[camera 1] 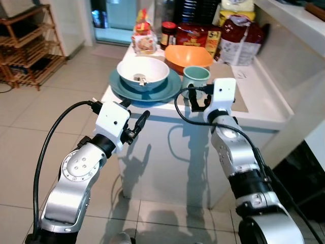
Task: Setting the table
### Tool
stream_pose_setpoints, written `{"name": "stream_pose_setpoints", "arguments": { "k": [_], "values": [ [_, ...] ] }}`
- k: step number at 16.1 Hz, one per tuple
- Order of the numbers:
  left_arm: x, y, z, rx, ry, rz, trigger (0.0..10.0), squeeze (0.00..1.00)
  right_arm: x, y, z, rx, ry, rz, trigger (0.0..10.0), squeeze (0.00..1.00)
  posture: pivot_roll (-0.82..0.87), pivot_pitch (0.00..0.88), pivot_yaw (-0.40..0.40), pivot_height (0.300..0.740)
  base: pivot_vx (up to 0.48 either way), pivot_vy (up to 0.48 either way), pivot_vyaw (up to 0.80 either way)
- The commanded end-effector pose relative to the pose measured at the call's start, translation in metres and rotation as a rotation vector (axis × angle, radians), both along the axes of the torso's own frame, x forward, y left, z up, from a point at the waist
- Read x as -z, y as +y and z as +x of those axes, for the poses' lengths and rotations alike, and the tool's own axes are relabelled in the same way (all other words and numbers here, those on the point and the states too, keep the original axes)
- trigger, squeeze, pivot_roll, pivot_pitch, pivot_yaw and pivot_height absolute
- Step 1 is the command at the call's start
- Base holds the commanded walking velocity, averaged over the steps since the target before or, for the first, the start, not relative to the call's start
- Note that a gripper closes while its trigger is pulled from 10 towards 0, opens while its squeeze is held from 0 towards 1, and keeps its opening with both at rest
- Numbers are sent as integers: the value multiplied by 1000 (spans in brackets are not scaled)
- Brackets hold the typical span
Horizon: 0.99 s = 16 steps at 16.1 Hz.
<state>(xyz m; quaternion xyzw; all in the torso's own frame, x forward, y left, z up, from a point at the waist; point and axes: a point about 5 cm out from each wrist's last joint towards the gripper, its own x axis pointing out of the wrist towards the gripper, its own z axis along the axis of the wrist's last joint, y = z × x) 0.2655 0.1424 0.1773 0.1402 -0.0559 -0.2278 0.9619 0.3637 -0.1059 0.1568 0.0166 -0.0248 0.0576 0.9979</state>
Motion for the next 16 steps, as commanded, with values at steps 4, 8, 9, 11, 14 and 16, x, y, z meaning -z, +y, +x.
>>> {"name": "stream_pose_setpoints", "arguments": {
  "k": [4,8,9,11,14,16],
  "values": [
    [-11,-1,1,-9,-38,6,10000,0,-3,-2,15,5,2,16,10000,0,166,52,-71,740,0,0,0],
    [-14,0,0,-25,-50,6,10000,0,-11,2,24,-11,-14,17,10000,0,175,63,-79,740,0,0,0],
    [-15,1,0,-34,-53,6,10000,0,-12,3,26,-15,-18,18,10000,0,178,68,-83,740,0,0,0],
    [-16,1,-1,-40,-57,6,10000,0,-11,2,28,-6,-17,10,10000,0,184,76,-88,740,0,0,0],
    [-16,0,-3,-41,-54,5,10000,0,-14,-1,30,35,-35,12,10000,0,182,83,-90,740,0,0,0],
    [-15,0,-4,-39,-48,2,10000,0,-14,-3,30,49,-41,12,10000,0,181,90,-92,740,0,0,0]
  ]
}}
